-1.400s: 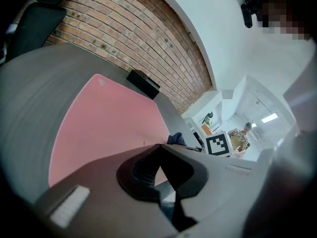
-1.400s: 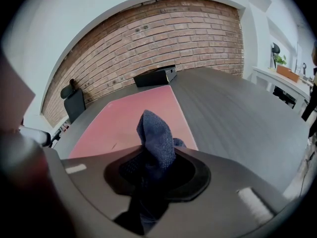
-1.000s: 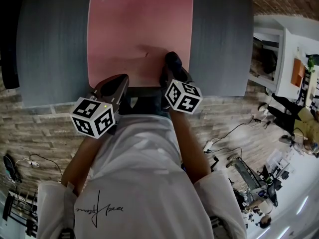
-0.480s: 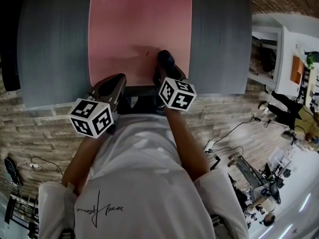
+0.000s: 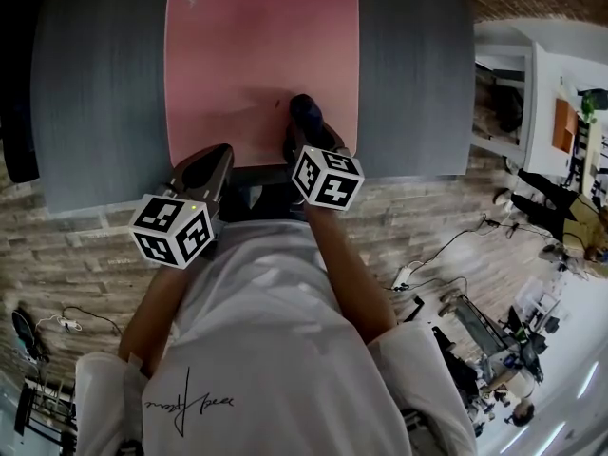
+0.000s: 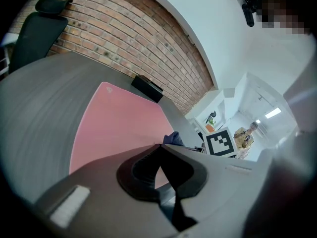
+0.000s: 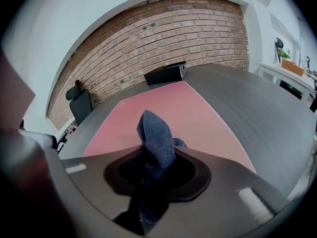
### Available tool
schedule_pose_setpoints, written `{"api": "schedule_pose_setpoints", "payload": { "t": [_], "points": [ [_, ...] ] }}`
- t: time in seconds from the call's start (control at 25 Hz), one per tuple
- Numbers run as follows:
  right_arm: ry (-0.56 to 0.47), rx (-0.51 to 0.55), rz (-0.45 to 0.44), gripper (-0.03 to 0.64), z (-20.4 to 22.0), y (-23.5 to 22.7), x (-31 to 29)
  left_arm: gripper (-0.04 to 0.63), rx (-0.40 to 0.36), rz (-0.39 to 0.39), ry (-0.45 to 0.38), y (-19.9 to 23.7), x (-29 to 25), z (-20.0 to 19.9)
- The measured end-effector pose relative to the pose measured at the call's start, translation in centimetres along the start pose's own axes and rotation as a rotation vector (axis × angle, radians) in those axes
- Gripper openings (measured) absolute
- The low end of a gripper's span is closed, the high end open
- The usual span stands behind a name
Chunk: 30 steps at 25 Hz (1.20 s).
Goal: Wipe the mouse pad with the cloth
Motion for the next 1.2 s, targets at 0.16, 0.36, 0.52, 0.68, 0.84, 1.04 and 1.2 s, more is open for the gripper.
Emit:
{"api": "schedule_pose_setpoints", "payload": {
  "t": [0.16,0.36,0.52,0.68,0.84,1.04,1.2],
  "points": [
    [-0.001,-0.015,-0.010,0.106,0.1,0.8,-0.4,0.012,0.015,-0.004,-0.006,0.5,0.1,0.0],
    [-0.013,-0.012,-0.028,0.106,0.0,1.7,-0.7,0.012,0.018,-0.019,-0.016,0.5,0.5,0.0],
    [-0.015,-0.010,-0.044,0.106,-0.1,2.4,-1.1,0.011,0.018,-0.029,-0.033,0.8,1.0,0.0],
    [-0.021,-0.025,-0.062,0.106,-0.1,3.2,-1.6,0.012,0.024,-0.037,-0.032,1.1,1.1,0.2],
    [-0.018,-0.034,-0.077,0.106,0.0,3.6,-1.5,0.011,0.029,-0.032,-0.020,0.7,1.0,0.6],
    [-0.017,-0.035,-0.095,0.106,0.2,4.2,-1.6,0.012,0.042,-0.037,-0.028,0.7,1.2,0.6],
    [-0.019,-0.048,-0.115,0.106,0.1,5.1,-1.9,0.011,0.066,-0.048,-0.034,1.3,1.5,0.4]
  ]
}}
Point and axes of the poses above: the fingertips, and each gripper's own axes: x backward along the fingers, y to its left, z out of its underside, the point moved 1 cm from there along x, backward along the fingers, and after that the axes turned 4 degrees about x, right-handed, at the moved point
